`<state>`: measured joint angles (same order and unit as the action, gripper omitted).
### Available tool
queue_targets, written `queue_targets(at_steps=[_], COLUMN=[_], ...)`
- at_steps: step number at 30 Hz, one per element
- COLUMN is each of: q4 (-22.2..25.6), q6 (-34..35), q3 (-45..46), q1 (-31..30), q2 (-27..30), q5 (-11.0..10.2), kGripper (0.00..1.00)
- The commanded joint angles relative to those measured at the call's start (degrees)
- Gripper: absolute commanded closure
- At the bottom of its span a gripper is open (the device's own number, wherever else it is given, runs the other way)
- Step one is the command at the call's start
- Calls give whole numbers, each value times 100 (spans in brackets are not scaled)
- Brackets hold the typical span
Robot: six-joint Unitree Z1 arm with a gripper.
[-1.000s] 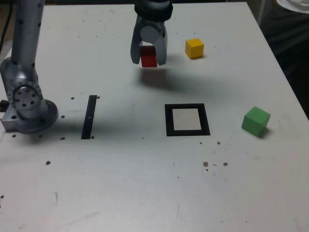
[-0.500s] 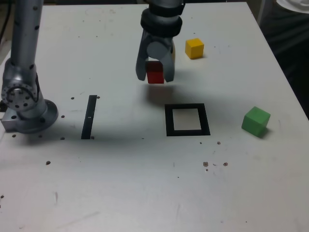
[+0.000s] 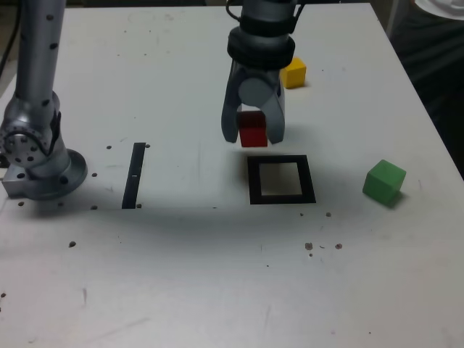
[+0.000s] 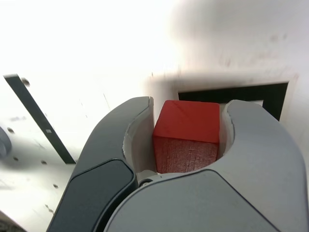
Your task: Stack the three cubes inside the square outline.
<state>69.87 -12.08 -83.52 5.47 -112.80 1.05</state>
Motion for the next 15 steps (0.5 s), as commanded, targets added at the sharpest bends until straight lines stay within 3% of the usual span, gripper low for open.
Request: queue_targets(at_steps=[1,15], q4=[38,21], q6=[67,414], q3=[-57,-254], q1=[-69,-451], q2=[-43,-385], q5=[44,309], kGripper=[62,62])
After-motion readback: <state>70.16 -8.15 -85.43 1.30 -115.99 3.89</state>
